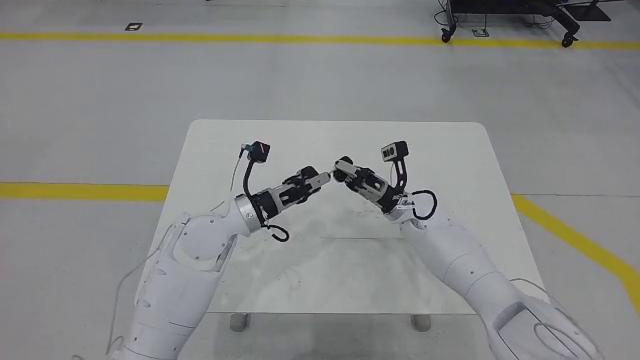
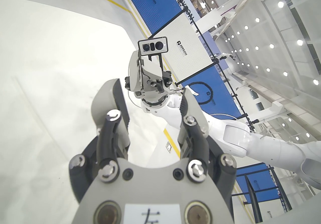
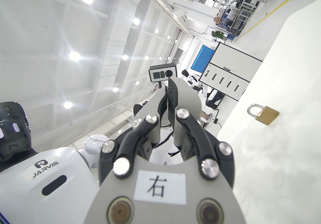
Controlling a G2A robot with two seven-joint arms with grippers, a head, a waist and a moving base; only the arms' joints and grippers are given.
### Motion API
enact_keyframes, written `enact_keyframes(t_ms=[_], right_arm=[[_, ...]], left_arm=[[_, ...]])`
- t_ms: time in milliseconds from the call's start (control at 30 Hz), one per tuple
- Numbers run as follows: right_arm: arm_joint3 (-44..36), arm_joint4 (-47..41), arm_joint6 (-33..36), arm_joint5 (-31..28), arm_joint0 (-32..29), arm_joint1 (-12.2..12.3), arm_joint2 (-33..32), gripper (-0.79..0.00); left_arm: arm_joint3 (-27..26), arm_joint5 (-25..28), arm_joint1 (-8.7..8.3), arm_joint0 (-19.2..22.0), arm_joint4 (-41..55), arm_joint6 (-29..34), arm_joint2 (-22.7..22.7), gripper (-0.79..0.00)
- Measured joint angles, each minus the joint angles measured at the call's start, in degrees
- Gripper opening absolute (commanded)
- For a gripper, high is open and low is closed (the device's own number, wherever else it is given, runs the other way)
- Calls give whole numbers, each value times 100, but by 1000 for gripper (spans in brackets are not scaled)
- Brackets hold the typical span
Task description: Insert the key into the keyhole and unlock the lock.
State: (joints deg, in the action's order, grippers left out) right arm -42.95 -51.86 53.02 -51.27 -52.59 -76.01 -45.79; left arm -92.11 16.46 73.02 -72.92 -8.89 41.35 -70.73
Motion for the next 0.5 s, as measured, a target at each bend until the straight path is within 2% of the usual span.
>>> enact_keyframes(t_ms=[267, 400, 500], right_arm=[[-9, -99, 201, 200, 24, -87, 13, -785], [-50, -101, 287, 287, 9, -106, -13, -785], [-64, -75, 376, 376, -3, -117, -25, -785]], left_arm=[[29, -136, -31, 39, -212, -43, 66, -677], [29, -174, -40, 43, -263, -115, 101, -603], [19, -191, -45, 40, -286, -199, 125, -594]])
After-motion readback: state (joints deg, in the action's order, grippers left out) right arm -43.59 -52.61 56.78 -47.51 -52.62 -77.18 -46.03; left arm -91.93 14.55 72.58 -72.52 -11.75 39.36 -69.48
